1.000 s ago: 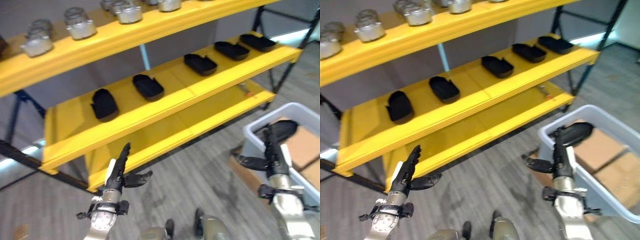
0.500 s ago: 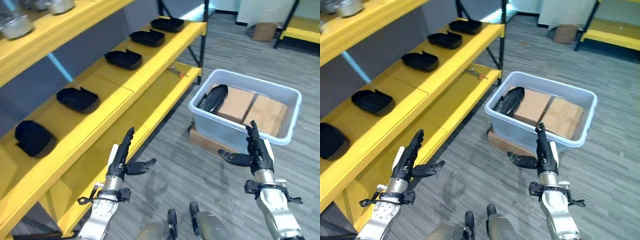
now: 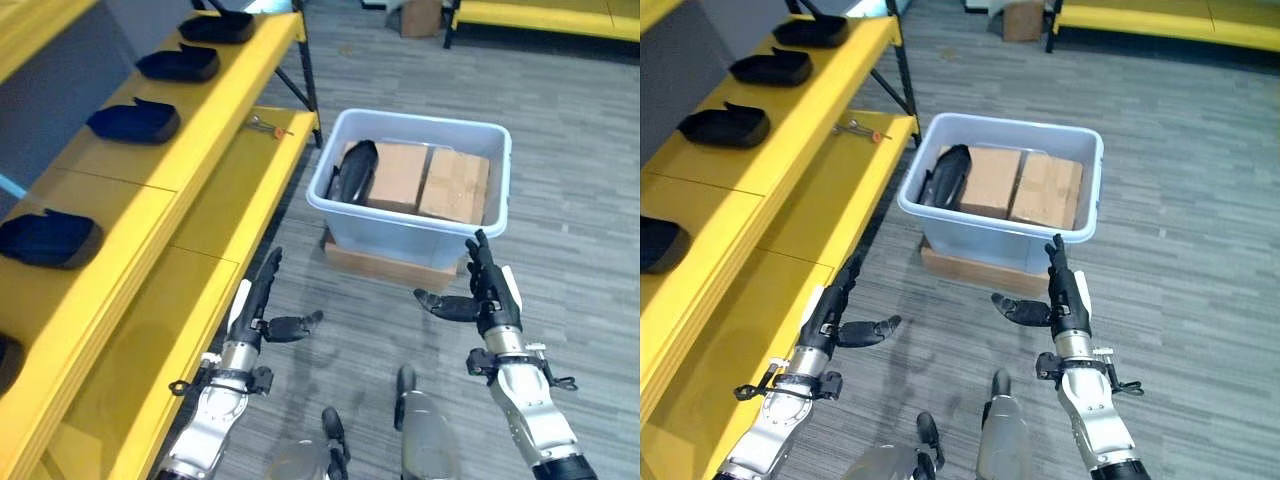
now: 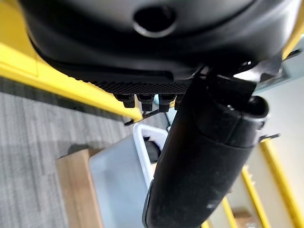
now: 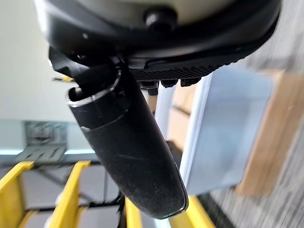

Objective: Move parts from the plastic box to the shelf.

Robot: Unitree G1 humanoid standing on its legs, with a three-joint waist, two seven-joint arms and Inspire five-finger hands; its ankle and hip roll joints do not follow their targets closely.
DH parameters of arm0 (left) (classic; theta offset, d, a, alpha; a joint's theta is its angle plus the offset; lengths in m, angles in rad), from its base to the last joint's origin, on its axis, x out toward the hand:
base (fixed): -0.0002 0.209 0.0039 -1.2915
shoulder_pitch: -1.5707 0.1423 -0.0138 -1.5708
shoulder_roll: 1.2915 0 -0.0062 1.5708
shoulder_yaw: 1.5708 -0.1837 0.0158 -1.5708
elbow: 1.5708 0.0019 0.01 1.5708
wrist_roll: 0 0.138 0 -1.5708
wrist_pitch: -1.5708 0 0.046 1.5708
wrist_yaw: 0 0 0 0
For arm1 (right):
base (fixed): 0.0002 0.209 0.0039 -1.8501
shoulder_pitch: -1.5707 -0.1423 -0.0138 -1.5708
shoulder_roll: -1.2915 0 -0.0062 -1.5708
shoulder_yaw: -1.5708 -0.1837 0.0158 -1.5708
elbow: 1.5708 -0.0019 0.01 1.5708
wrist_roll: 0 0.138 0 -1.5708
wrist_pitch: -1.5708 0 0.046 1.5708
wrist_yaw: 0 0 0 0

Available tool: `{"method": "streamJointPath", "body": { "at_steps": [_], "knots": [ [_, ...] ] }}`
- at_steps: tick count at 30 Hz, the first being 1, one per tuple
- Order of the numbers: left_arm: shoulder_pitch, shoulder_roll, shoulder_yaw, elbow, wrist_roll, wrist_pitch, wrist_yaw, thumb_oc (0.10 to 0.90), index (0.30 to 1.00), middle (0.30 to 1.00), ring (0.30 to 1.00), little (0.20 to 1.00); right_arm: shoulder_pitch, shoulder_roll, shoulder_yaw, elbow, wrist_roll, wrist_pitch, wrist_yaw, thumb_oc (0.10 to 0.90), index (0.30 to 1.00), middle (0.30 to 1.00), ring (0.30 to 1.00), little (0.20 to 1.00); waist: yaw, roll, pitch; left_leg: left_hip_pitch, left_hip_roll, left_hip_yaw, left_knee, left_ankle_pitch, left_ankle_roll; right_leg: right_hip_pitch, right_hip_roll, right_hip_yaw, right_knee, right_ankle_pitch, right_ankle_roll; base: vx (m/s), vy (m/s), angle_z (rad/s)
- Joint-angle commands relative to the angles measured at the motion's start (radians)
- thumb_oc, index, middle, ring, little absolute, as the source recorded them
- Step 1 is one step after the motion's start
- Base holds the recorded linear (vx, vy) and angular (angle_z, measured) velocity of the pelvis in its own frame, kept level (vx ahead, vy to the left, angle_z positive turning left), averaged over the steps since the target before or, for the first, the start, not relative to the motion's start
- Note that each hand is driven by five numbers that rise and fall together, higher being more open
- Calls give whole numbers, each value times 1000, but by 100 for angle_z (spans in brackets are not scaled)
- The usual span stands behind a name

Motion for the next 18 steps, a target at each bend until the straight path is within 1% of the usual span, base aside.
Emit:
{"method": "streamJointPath", "body": {
  "at_steps": [1,2,3,4,5,6,7,8,10,11,12,13,14,15,16,17,18],
  "knots": [
    [-65,-2,17,-101,-4,-104,44,900,1000,1000,1000,1000,-115,-39,-14,-68,-17,-105,-46,900,1000,1000,1000,1000,0,-34,-120,84,-47,-72,55,-154,-63,48,104,30,-35,229,-41,265,-94,24],
    [-81,-9,11,-94,-10,-104,51,900,1000,1000,1000,1000,-120,-45,-12,-62,-12,-108,-52,900,1000,1000,1000,1000,2,-32,-126,82,-36,-77,82,-172,-66,55,101,17,-21,220,-50,375,-143,36],
    [-104,-13,4,-90,-16,-102,59,900,1000,1000,1000,1000,-123,-47,-13,-55,-1,-112,-55,900,1000,1000,1000,1000,-8,-33,-131,79,-21,-94,124,-191,-71,59,108,29,0,203,-64,298,-129,34],
    [-125,-19,-6,-86,-26,-103,63,900,1000,1000,1000,1000,-126,-51,-13,-49,6,-111,-61,900,1000,1000,1000,1000,-15,-33,-130,71,-9,-105,171,-206,-78,64,109,26,15,187,-74,326,-161,46],
    [-140,-26,-6,-91,-40,-105,68,900,1000,1000,1000,1000,-139,-59,-11,-44,9,-113,-66,900,1000,1000,1000,1000,-16,-31,-128,59,16,-107,255,-199,-93,69,105,3,42,159,-90,258,-152,44],
    [-149,-26,-13,-90,-44,-105,66,900,1000,1000,1000,1000,-144,-64,-10,-39,8,-112,-70,900,1000,1000,1000,1000,-20,-29,-126,41,30,-114,307,-202,-101,77,109,-6,47,146,-101,257,-183,41],
    [-162,-33,-18,-80,-44,-102,73,900,1000,1000,1000,1000,-150,-66,-3,-29,9,-115,-73,900,1000,1000,1000,1000,-22,-30,-123,16,44,-120,398,-168,-121,102,120,-9,41,129,-116,250,-180,14],
    [-170,-39,-20,-71,-51,-100,77,900,1000,1000,1000,1000,-158,-70,0,-23,11,-113,-76,900,1000,1000,1000,1000,-15,-25,-116,-9,58,-131,498,-125,-143,132,142,-14,39,107,-134,254,-196,11],
    [-174,-42,-17,-72,-63,-101,78,900,1000,1000,1000,1000,-175,-74,5,-15,21,-113,-77,900,1000,1000,1000,1000,4,-41,-98,-83,39,-171,668,-37,-166,177,151,-15,27,84,-162,185,-137,3],
    [-170,-45,-13,-66,-62,-98,82,900,1000,1000,1000,1000,-176,-77,7,-14,24,-114,-73,900,1000,1000,1000,1000,14,-47,-92,-112,15,-195,749,-13,-172,195,154,-9,23,73,-175,195,-92,-19],
    [-164,-48,-8,-62,-62,-95,88,900,1000,1000,1000,1000,-175,-82,7,-15,21,-111,-68,900,1000,1000,1000,1000,27,-57,-83,-137,4,-206,804,12,-174,216,157,0,19,61,-183,215,-79,-21],
    [-162,-52,-4,-62,-63,-91,90,900,1000,1000,1000,1000,-174,-84,3,-14,19,-107,-69,900,1000,1000,1000,1000,35,-65,-76,-169,14,-207,816,18,-169,231,154,2,18,53,-186,210,-67,-22],
    [-160,-53,-2,-62,-63,-88,92,900,1000,1000,1000,1000,-174,-84,0,-10,17,-103,-73,900,1000,1000,1000,1000,43,-70,-71,-196,25,-199,794,12,-160,244,151,2,15,51,-184,213,-27,-18],
    [-161,-51,2,-62,-63,-82,95,900,1000,1000,1000,1000,-174,-82,-4,-4,13,-101,-81,900,1000,1000,1000,1000,58,-75,-63,-223,52,-188,714,-4,-143,262,148,10,9,47,-175,215,17,-9],
    [-155,-52,7,-65,-61,-82,100,900,1000,1000,1000,1000,-173,-80,-11,-1,11,-102,-85,900,1000,1000,1000,1000,67,-82,-58,-237,77,-193,654,-16,-131,269,143,13,8,45,-167,205,50,-4],
    [-153,-49,8,-67,-55,-83,103,900,1000,1000,1000,1000,-172,-79,-13,7,11,-105,-88,900,1000,1000,1000,1000,77,-88,-54,-226,93,-193,616,-20,-129,278,143,20,6,39,-163,236,154,-17],
    [-158,-38,15,-57,-45,-85,119,900,1000,1000,1000,1000,-169,-71,-15,17,13,-112,-104,900,1000,1000,1000,1000,91,-95,-50,-239,178,-209,369,23,-140,281,132,28,6,28,-144,232,219,-19]
  ]
}}
